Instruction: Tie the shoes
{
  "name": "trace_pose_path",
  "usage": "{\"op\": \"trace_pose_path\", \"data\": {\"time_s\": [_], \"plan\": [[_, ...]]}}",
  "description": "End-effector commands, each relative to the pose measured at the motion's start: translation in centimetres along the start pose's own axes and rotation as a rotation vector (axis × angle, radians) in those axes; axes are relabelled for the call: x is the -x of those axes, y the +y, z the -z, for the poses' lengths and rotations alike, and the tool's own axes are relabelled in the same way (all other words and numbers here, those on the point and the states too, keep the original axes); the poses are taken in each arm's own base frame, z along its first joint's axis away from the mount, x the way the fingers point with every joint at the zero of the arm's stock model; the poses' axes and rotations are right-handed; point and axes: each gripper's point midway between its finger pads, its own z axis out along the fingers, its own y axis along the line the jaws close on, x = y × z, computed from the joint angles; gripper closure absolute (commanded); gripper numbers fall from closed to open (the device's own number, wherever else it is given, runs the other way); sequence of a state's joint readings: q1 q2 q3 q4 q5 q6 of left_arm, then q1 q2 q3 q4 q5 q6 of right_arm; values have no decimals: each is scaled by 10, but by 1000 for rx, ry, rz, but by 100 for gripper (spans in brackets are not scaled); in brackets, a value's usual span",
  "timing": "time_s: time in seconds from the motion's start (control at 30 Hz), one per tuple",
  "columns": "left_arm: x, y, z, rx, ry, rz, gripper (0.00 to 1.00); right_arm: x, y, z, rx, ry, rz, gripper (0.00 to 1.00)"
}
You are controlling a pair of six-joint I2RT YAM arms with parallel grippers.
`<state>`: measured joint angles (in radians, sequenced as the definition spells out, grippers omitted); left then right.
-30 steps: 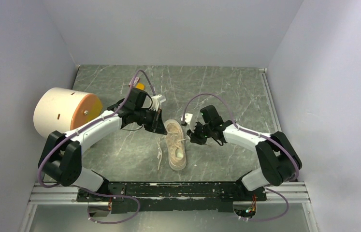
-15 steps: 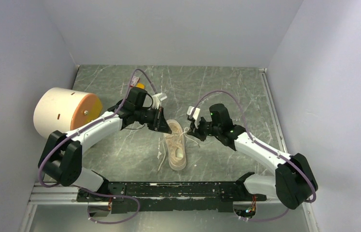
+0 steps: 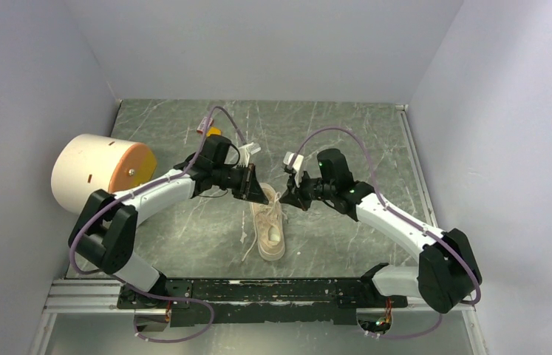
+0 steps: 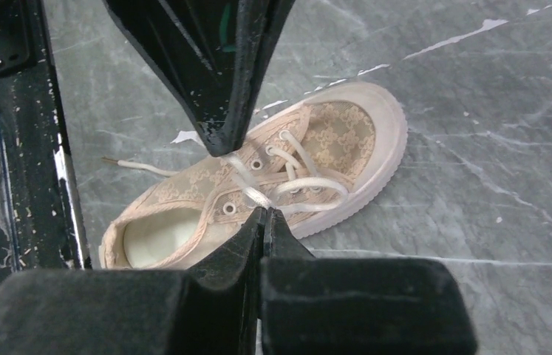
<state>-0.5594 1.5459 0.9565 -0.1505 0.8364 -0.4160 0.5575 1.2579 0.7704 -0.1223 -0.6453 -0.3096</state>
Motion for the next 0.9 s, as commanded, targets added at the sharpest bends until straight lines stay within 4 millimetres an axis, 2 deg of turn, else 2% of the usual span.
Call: {"op": "trace_pose_path", "data": {"time_s": [0.0,0.2,0.53,0.87], "plan": [[7,-7,-9,-63,-25,-10,95,5,12,0,64,-2,-17,100],[7,-3,-12,-64,-23,-10,95,3,15,3,75,14,-4,100],[0,-7,-15,-125,-14,8,95,14,12,-8,65,-39,-55,100],[-3,-4,-13,-93,-16,-15,70,3,8,-10,55,11,-62,100]]}}
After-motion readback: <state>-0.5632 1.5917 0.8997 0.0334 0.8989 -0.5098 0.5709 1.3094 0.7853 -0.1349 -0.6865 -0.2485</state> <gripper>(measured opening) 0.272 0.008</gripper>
